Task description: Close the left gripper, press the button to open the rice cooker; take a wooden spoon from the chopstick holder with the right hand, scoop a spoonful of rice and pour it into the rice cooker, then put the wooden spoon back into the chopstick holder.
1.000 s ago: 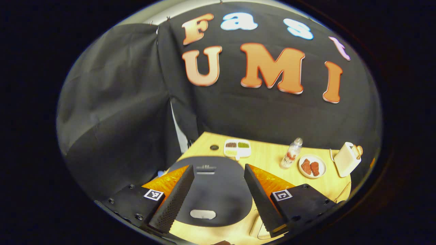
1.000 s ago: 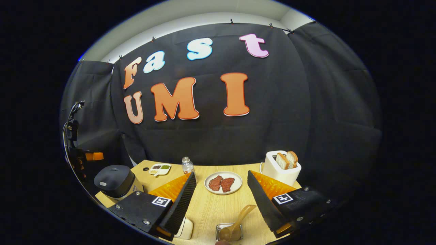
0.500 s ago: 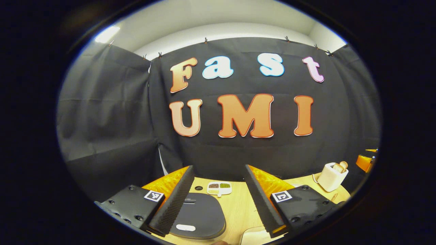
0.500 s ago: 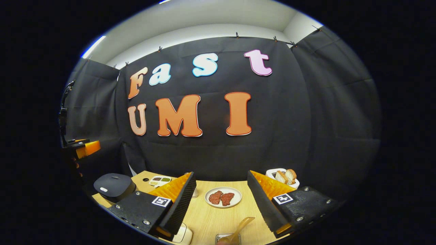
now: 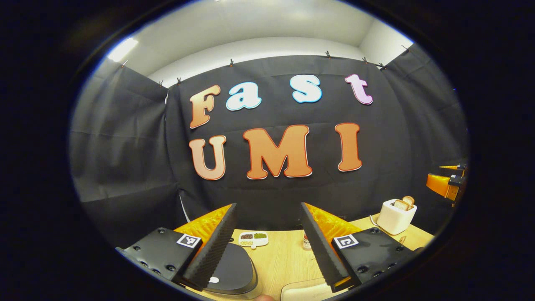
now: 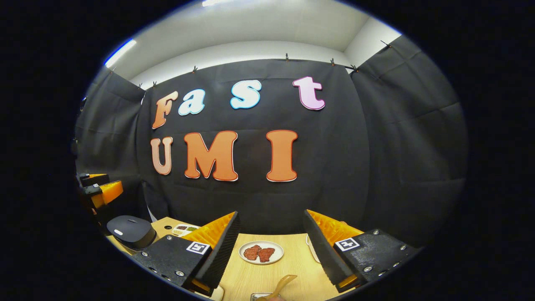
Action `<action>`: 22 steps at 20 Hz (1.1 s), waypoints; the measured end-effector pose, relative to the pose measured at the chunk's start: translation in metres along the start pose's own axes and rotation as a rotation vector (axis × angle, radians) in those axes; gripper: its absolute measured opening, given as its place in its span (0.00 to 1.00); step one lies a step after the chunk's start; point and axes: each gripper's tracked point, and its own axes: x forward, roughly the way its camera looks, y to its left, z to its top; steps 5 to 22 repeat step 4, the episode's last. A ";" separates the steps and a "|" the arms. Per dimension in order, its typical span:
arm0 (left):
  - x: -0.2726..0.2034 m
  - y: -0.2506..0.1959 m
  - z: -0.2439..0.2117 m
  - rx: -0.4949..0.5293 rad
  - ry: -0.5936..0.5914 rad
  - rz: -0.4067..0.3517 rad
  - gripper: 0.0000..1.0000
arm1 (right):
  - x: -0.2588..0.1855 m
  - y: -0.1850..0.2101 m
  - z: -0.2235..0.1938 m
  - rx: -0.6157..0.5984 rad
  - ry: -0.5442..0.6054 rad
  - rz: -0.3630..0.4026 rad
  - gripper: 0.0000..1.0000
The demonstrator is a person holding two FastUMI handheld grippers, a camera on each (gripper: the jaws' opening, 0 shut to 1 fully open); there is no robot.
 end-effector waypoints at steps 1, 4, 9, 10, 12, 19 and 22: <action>-0.001 -0.004 -0.002 0.004 -0.002 0.000 0.99 | 0.000 0.000 0.000 0.002 0.001 0.002 0.94; -0.004 -0.016 -0.001 0.005 0.002 -0.023 0.99 | -0.003 0.004 0.000 0.001 0.007 0.010 0.93; -0.004 -0.016 -0.001 0.005 0.002 -0.023 0.99 | -0.003 0.004 0.000 0.001 0.007 0.010 0.93; -0.004 -0.016 -0.001 0.005 0.002 -0.023 0.99 | -0.003 0.004 0.000 0.001 0.007 0.010 0.93; -0.004 -0.016 -0.001 0.005 0.002 -0.023 0.99 | -0.003 0.004 0.000 0.001 0.007 0.010 0.93; -0.004 -0.016 -0.001 0.005 0.002 -0.023 0.99 | -0.003 0.004 0.000 0.001 0.007 0.010 0.93; -0.004 -0.016 -0.001 0.005 0.002 -0.023 0.99 | -0.003 0.004 0.000 0.001 0.007 0.010 0.93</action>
